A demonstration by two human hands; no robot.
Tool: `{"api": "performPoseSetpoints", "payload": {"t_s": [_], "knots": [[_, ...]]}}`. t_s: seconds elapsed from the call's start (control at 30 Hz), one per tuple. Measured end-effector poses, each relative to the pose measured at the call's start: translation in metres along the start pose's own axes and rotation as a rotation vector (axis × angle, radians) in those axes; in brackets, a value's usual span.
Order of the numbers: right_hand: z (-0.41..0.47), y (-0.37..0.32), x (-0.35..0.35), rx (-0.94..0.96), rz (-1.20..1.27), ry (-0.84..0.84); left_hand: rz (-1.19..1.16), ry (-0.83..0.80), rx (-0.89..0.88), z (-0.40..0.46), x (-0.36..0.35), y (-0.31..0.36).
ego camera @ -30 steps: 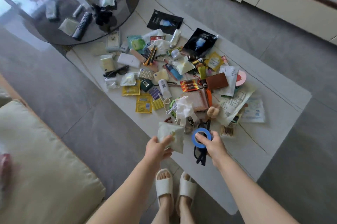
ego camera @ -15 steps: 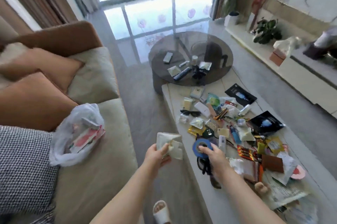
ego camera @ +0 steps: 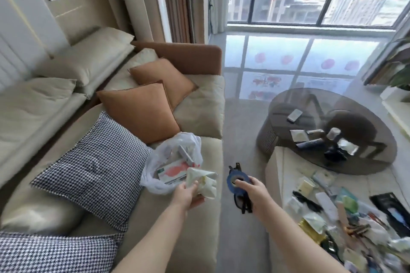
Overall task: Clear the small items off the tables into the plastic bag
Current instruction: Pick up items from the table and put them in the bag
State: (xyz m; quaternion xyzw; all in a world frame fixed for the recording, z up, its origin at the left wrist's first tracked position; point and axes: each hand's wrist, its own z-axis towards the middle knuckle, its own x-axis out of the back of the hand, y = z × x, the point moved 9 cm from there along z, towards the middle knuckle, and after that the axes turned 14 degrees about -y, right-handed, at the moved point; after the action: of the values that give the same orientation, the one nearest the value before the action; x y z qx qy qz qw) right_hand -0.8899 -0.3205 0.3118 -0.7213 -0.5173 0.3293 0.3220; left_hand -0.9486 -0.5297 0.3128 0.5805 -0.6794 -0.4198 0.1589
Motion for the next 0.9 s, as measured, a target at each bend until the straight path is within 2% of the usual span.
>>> {"api": "performPoseSetpoints", "payload": {"t_s": [0.33,0.53,0.63,0.77,0.9], "knots": [[0.130,-0.022,-0.101,-0.208,-0.134,-0.093,-0.310,0.285,-0.012,0.028,0.108,0.021],[0.219,-0.010,-0.121,-0.352,-0.153,-0.095,-0.199,0.451,0.105,0.084,0.148,0.018],[0.263,-0.003,-0.124,-0.412,-0.197,-0.067,-0.211,0.501,0.176,0.121,0.162,0.010],[0.326,0.010,-0.124,-0.437,-0.335,-0.058,-0.387,0.534,0.215,0.179,0.178,-0.012],[0.386,0.032,-0.128,-0.448,-0.426,-0.057,-0.412,0.542,0.253,0.238,0.196,-0.041]]}}
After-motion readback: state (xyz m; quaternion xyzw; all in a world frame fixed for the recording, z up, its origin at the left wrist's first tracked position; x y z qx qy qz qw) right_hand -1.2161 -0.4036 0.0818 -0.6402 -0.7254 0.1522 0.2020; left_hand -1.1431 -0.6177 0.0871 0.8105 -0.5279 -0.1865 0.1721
